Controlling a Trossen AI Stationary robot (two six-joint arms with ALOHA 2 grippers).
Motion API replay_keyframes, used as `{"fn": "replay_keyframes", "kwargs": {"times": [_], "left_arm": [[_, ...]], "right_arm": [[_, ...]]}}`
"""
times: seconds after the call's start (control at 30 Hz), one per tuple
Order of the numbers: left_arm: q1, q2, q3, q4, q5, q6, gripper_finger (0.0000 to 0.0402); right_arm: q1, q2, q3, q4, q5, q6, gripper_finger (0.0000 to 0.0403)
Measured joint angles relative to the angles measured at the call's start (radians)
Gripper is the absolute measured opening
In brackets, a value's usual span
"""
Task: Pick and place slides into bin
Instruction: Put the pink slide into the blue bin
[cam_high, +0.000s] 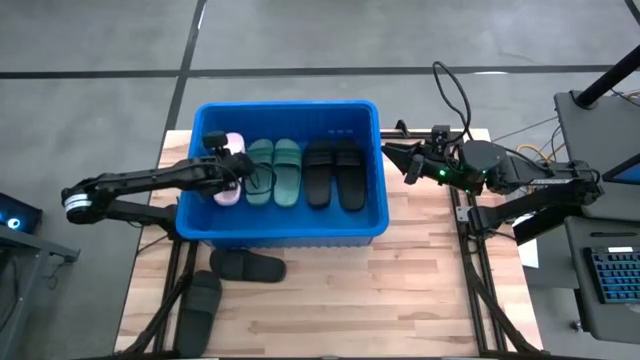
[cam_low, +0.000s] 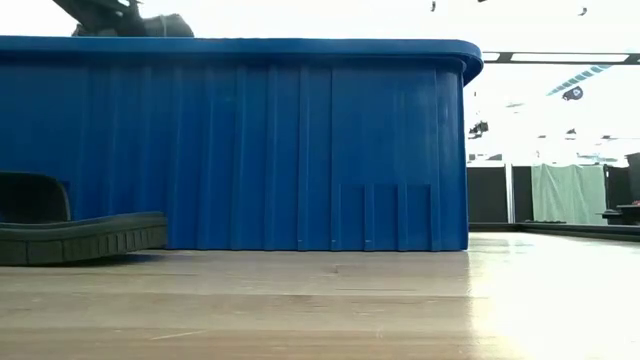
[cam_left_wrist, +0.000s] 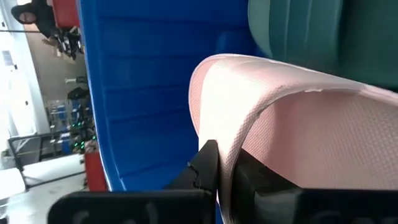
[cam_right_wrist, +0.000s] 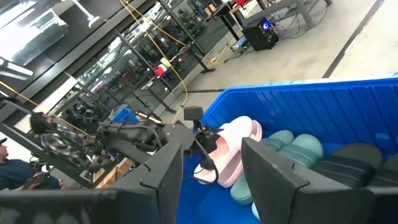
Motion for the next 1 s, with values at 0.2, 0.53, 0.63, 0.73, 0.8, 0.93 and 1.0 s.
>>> {"fn": "replay_keyframes", "kwargs": {"times": [0.2,0.53,0.63,0.73,0.8,0.93,1.0], "left_arm": [[0.034,0.018,-0.022,0.013,-0.035,0.067,0.0000],[0.099,0.023,-0.120,0.207,-0.031,0.223,0.0000],[0.116,0.022,-0.139,0.230,-0.032,0.227,0.0000],[0.128,0.023,-0.144,0.239,-0.019,0.227,0.0000],[0.131,0.025,-0.144,0.239,-0.002,0.227,0.0000],[0.132,0.036,-0.145,0.246,0.018,0.223,0.0000],[0.133,0.038,-0.145,0.255,0.023,0.223,0.0000]], "right_arm": [[0.000,0.000,0.000,-0.001,0.000,0.000,0.0151],[0.000,0.000,0.000,-0.002,0.000,0.000,0.0150],[0.000,0.000,0.000,-0.006,0.000,0.000,0.0150],[0.000,0.000,0.000,-0.017,0.000,0.002,0.0149],[0.000,0.000,0.000,-0.021,0.000,0.003,0.0148],[0.000,0.000,0.000,-0.021,0.000,0.003,0.0148],[0.000,0.000,0.000,-0.021,0.000,0.003,0.0147]]}}
